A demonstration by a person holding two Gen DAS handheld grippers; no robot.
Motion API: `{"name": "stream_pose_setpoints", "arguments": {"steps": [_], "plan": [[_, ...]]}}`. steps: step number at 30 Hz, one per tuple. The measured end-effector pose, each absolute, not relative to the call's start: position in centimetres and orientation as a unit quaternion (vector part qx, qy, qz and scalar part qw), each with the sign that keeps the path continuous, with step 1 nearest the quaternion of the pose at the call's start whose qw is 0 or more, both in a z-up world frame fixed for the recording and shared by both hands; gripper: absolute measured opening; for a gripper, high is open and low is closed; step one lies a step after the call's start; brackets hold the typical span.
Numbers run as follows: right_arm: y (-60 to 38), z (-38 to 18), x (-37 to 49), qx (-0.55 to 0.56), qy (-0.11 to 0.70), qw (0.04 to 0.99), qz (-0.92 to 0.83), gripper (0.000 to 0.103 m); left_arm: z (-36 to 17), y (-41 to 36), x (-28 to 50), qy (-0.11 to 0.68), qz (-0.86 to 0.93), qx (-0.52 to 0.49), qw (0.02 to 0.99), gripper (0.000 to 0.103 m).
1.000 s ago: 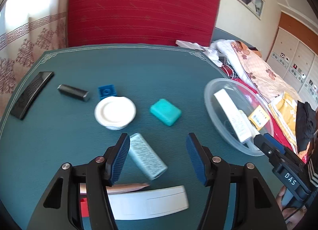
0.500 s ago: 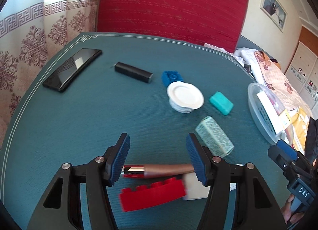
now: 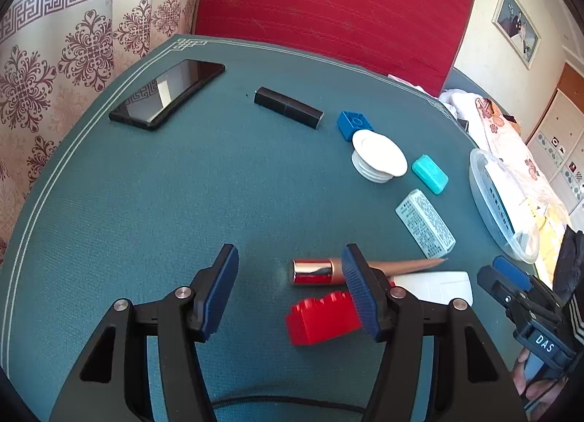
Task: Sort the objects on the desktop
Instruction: 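Move the left gripper to the red brick while right approaches the white plastic box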
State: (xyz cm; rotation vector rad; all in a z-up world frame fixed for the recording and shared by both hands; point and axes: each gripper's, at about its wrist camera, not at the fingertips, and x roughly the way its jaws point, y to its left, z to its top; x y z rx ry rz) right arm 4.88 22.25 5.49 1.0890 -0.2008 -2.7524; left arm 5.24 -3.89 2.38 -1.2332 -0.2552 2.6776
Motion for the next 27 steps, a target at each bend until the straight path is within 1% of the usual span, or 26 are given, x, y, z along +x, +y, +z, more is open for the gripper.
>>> {"name": "stream_pose_setpoints", "arguments": {"steps": [10, 14, 27], "plan": [[21.9, 5.1, 4.8, 0.374, -0.07, 0.094, -0.92, 0.074, 2.6, -3.1, 6.7, -0.076, 0.9, -0.41, 0.123, 0.063], [21.9, 5.0, 4.7, 0.377, -0.074, 0.094, -0.918, 0.074, 2.5, -2.7, 7.1, -0.086, 0.896, -0.413, 0.137, 0.073], [22.1, 4.8, 4.5, 0.381, -0.08, 0.098, -0.916, 0.075, 1.7, -0.7, 8.6, -0.068, 0.884, -0.435, 0.156, 0.074]]}}
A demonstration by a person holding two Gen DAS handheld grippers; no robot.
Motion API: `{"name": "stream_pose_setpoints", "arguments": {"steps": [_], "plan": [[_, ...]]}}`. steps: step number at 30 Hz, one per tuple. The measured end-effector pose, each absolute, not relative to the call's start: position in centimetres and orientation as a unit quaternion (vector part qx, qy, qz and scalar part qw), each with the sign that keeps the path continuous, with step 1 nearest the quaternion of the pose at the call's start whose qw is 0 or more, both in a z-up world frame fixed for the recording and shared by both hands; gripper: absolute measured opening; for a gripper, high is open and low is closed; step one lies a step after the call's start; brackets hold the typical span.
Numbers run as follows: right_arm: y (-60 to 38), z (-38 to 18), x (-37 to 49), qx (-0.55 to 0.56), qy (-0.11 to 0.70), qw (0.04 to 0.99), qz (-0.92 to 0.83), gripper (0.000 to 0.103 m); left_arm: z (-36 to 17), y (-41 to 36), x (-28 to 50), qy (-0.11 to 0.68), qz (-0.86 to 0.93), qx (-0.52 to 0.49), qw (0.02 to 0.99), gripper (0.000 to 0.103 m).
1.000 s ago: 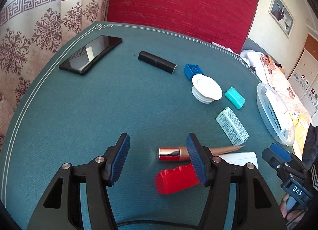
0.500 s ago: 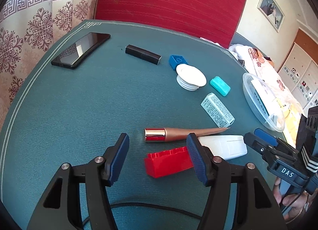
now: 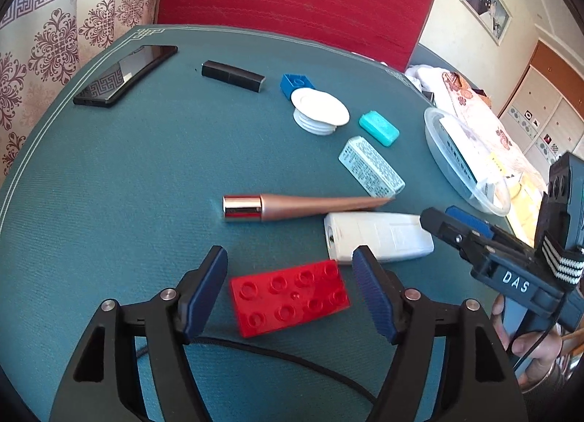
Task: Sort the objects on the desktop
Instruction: 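Move the left gripper to the red brick while right approaches the white plastic box, then grasp the red brick with the left gripper while the right gripper grasps the white box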
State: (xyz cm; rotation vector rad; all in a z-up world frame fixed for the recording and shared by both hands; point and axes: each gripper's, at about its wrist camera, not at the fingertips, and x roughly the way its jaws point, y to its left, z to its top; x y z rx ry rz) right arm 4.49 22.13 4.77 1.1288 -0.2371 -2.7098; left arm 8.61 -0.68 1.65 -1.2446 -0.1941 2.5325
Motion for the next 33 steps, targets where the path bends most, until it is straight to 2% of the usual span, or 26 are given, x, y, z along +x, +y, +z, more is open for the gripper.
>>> {"name": "stream_pose_setpoints", "arguments": {"steps": [9, 25, 28, 33], "plan": [[22.0, 4.8, 4.4, 0.382, -0.077, 0.113, -0.914, 0.076, 1.2, 0.2, 9.2, -0.042, 0.887, -0.437, 0.141, 0.074], [20.9, 4.7, 3.6, 0.385, -0.069, 0.149, -0.908, 0.077, 1.1, -0.5, 9.8, -0.083, 0.884, -0.445, 0.115, 0.074], [21.1, 4.8, 3.5, 0.383, -0.075, 0.151, -0.908, 0.077, 1.0, 0.2, 9.6, -0.066, 0.886, -0.444, 0.116, 0.083], [21.0, 5.0, 3.4, 0.382, -0.071, 0.158, -0.908, 0.077, 0.7, 1.3, 9.8, -0.023, 0.891, -0.444, 0.099, 0.084]]}}
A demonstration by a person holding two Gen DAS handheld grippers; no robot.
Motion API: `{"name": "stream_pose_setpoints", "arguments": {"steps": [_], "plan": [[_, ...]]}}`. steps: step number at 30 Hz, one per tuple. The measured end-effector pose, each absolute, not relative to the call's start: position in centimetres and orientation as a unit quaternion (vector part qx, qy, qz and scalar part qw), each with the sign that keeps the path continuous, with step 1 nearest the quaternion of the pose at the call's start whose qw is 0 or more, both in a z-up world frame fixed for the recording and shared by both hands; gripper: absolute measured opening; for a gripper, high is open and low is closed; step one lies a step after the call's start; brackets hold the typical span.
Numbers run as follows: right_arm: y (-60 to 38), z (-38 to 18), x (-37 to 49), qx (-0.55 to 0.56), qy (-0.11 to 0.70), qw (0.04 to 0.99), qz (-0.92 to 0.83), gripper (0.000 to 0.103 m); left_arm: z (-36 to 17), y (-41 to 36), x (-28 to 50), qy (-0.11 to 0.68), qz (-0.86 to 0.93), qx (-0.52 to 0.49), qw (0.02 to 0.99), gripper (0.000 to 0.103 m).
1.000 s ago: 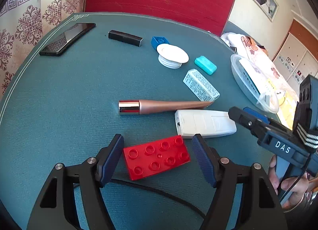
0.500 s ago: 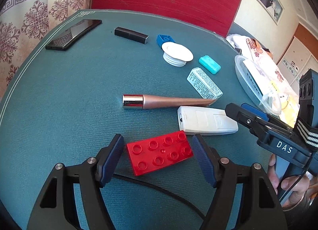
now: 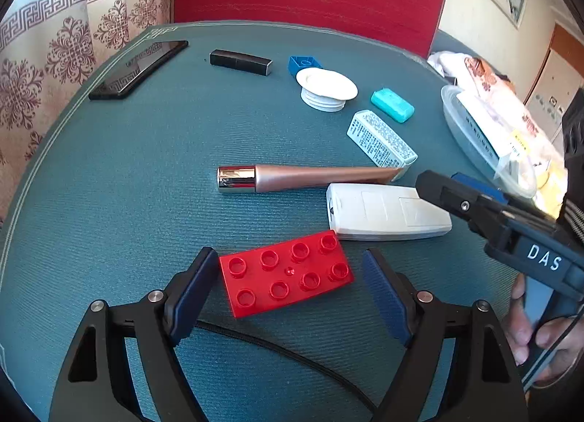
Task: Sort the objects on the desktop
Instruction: 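Grasp the red brick with the left gripper while the right gripper grasps the white box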
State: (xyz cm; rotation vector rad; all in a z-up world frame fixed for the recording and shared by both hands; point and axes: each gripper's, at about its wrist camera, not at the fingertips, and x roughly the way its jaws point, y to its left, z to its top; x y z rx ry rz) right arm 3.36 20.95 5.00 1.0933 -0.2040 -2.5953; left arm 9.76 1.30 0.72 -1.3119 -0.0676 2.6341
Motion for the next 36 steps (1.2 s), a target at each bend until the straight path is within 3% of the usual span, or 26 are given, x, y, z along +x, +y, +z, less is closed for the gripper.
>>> {"name": "stream_pose_setpoints", "arguments": {"steps": [4, 7, 12, 33, 36], "plan": [[20.5, 5.1, 3.1, 0.385, -0.069, 0.18, -0.902, 0.077, 0.8, 0.6, 9.7, -0.039, 0.891, -0.441, 0.101, 0.083], [20.4, 4.8, 2.5, 0.398, -0.088, 0.205, -0.89, 0.077, 0.8, 0.4, 9.7, -0.035, 0.892, -0.44, 0.096, 0.075], [19.7, 4.4, 1.5, 0.413, -0.092, 0.234, -0.875, 0.077, 0.9, 0.2, 9.6, -0.036, 0.891, -0.441, 0.102, 0.075], [15.4, 3.7, 4.7, 0.412, 0.073, 0.283, -0.863, 0.077, 1.0, -2.1, 8.7, -0.035, 0.9, -0.429, 0.069, 0.075], [14.3, 3.3, 3.8, 0.411, 0.101, 0.266, -0.866, 0.062, 1.0, -2.1, 8.8, -0.036, 0.9, -0.428, 0.069, 0.075]]}}
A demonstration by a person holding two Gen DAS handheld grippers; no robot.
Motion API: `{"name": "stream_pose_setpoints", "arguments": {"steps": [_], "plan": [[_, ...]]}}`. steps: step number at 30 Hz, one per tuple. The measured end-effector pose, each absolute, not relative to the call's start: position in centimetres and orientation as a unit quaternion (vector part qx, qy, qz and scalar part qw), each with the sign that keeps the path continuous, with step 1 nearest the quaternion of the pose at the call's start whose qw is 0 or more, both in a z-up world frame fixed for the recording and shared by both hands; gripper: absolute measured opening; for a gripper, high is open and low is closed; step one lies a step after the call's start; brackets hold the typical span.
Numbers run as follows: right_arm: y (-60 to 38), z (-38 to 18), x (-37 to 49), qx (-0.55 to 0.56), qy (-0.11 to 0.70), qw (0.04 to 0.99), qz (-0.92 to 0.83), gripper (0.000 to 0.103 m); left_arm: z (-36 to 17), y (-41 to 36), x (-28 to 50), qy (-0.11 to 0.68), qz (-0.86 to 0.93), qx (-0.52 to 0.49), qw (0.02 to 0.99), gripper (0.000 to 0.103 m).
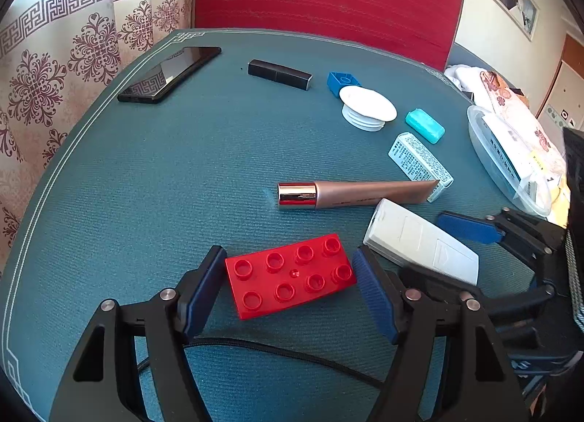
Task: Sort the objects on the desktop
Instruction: 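Grasp the red brick with the left gripper while the right gripper grasps the white box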
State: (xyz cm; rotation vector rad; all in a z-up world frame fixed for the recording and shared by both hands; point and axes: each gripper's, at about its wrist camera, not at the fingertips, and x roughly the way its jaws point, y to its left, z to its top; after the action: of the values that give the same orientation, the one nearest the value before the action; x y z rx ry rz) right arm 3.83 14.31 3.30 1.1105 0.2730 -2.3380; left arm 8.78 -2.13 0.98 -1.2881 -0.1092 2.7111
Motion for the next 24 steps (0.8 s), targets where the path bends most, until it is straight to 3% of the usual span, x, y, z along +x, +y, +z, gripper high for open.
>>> {"name": "stream_pose_setpoints", "arguments": {"steps": [7, 24], "plan": [[13.2, 3.3, 4.6, 0.396, 0.143, 0.257, -0.87, 0.047, 1.0, -2.0, 8.9, -0.035, 0.901, -0.426, 0.07, 0.075], [17.9, 4.5, 5.8, 0.382, 0.019, 0.223, -0.896, 0.045, 2.0, 0.0, 8.9, -0.024, 0.904, -0.417, 0.086, 0.074]]}}
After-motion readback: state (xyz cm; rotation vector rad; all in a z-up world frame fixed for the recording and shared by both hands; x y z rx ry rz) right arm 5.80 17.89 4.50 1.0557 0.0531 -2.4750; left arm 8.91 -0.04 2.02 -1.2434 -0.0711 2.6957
